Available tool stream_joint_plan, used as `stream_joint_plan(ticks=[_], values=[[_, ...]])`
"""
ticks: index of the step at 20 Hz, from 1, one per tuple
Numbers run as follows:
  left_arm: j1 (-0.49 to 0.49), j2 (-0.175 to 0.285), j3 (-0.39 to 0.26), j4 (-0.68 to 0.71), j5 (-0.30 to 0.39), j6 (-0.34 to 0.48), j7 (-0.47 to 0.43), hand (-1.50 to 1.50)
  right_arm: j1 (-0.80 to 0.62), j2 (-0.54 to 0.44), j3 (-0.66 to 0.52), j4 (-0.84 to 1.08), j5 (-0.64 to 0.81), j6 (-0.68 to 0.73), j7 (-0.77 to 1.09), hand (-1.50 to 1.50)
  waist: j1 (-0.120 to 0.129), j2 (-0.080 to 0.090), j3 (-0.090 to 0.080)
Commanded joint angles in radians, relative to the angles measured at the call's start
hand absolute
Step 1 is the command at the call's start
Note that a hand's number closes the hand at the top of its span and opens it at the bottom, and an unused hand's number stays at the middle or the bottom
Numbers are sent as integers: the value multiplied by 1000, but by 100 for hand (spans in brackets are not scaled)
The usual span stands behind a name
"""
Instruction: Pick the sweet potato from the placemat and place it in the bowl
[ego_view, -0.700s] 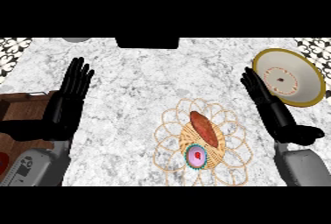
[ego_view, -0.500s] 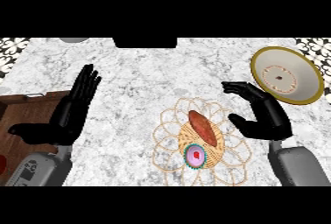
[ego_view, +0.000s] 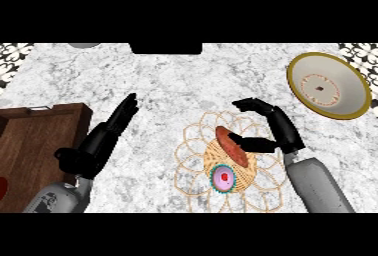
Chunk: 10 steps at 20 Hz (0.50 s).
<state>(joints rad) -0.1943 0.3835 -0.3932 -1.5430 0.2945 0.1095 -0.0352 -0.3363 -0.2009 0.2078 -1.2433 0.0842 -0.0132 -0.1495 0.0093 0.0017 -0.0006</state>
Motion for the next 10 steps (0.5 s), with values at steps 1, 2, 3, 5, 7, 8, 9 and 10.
stream_joint_plan(ticks=[1,2,3,5,7,8,9,10], values=[[19,4,-9,-42,8,-35,39,0,-59,-8,70,98,142,-25,-58,-150,8,0,1],[10,-25,-21,13,-27,-14,-7,0,-128,-48,76,65,150,20,21,-150,3,0,0],[30,-18,-17,-11,-10,-22,7,0,-114,-65,108,69,193,21,14,-150,5,-1,0],[25,-5,-15,-21,-14,-23,34,0,-198,-81,141,56,242,52,148,-150,6,-3,-1],[-9,-31,-23,3,-28,-3,54,0,-269,-132,179,74,279,147,230,-150,4,-3,-1],[11,-36,-34,-19,-36,2,41,0,-269,-163,201,58,316,163,268,-150,1,-7,-2],[3,2,12,-18,4,-37,40,0,-318,-205,206,61,319,235,312,-150,6,-7,-3],[-18,-38,-14,41,-42,0,22,0,-343,-229,238,66,320,323,333,-150,-6,-3,-4]])
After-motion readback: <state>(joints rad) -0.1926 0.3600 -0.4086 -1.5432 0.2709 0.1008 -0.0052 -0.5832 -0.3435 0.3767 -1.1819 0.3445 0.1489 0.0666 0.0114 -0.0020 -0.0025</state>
